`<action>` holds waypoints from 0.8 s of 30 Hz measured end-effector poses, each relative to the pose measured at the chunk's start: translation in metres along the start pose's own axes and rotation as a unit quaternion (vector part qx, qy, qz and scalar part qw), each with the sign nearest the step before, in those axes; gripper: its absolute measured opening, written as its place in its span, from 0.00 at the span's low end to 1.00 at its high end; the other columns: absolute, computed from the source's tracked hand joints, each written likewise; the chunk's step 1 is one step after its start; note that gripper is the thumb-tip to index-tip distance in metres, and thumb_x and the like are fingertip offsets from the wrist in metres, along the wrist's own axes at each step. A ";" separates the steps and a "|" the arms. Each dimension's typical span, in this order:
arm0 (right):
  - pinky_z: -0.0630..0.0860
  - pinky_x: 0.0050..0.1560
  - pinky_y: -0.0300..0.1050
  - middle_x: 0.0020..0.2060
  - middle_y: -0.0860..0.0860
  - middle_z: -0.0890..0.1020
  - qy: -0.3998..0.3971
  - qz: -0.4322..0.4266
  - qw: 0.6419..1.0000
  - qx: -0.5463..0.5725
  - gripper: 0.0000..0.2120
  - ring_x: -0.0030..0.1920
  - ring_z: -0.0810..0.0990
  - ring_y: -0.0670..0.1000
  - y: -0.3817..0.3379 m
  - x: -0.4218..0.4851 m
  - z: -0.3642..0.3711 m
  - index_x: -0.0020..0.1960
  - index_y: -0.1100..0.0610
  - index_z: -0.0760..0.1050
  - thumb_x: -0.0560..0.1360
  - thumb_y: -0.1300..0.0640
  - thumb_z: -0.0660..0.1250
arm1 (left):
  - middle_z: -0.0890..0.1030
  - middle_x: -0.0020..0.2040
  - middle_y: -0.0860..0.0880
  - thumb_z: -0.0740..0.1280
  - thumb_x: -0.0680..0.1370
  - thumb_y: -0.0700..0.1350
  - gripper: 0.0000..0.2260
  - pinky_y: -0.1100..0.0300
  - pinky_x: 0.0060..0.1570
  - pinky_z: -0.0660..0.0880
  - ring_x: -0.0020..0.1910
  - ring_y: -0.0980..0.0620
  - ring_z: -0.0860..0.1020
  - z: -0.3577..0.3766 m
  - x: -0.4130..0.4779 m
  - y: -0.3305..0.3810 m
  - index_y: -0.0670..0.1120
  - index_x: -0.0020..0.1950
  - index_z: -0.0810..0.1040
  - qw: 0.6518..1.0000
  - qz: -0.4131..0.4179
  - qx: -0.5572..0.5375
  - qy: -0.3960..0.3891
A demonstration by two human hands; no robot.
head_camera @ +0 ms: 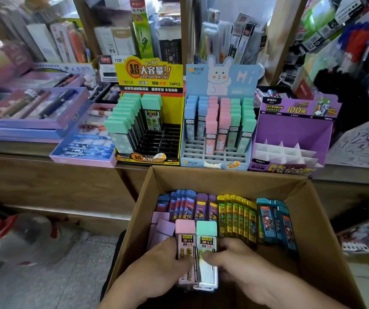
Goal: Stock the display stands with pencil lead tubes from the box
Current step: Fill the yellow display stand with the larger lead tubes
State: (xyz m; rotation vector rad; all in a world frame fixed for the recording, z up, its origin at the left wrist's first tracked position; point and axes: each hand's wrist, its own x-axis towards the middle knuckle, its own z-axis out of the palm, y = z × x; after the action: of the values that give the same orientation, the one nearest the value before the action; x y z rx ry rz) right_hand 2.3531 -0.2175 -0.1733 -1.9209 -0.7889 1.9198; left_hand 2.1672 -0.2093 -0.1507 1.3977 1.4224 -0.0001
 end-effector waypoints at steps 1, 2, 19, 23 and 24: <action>0.85 0.52 0.51 0.50 0.53 0.88 -0.014 0.003 1.000 0.023 0.13 0.52 0.87 0.54 -0.001 -0.001 0.000 0.60 0.55 0.78 0.77 0.64 0.73 | 0.82 0.54 0.70 0.65 0.80 0.54 0.11 0.66 0.60 0.74 0.55 0.69 0.79 0.000 0.001 0.000 0.74 0.52 0.77 1.000 0.006 -0.009 -0.001; 0.85 0.50 0.51 0.50 0.54 0.88 -0.024 0.006 0.999 0.037 0.14 0.52 0.88 0.54 -0.002 -0.001 0.000 0.61 0.56 0.77 0.77 0.65 0.72 | 0.83 0.53 0.70 0.65 0.80 0.53 0.12 0.65 0.60 0.75 0.55 0.69 0.80 0.000 0.002 0.000 0.74 0.51 0.78 1.000 0.009 -0.017 0.000; 0.83 0.55 0.56 0.48 0.59 0.88 -0.041 0.060 0.994 0.084 0.17 0.54 0.85 0.60 0.001 0.009 0.014 0.58 0.60 0.81 0.74 0.74 0.70 | 0.80 0.54 0.56 0.65 0.78 0.56 0.11 0.56 0.57 0.77 0.53 0.57 0.80 0.003 0.004 -0.008 0.58 0.59 0.72 0.994 -0.016 0.058 0.088; 0.79 0.64 0.61 0.50 0.62 0.87 -0.048 0.078 0.990 0.105 0.21 0.56 0.84 0.62 0.004 0.010 0.014 0.60 0.61 0.81 0.72 0.77 0.68 | 0.81 0.55 0.56 0.64 0.78 0.56 0.11 0.53 0.59 0.79 0.53 0.57 0.80 0.003 0.006 -0.011 0.59 0.60 0.74 0.995 -0.020 0.049 0.082; 0.79 0.63 0.61 0.50 0.62 0.87 -0.043 0.071 0.991 0.109 0.21 0.56 0.84 0.62 0.005 0.009 0.013 0.60 0.60 0.81 0.71 0.77 0.69 | 0.82 0.53 0.56 0.64 0.77 0.57 0.12 0.52 0.57 0.80 0.51 0.56 0.82 0.003 0.006 -0.010 0.59 0.60 0.75 0.996 -0.021 0.034 0.075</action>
State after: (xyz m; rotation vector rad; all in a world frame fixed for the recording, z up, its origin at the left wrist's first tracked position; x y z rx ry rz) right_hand 2.3401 -0.2179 -0.1843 -1.8153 -0.4528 2.0881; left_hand 2.1637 -0.2100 -0.1626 1.4485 1.5890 0.0305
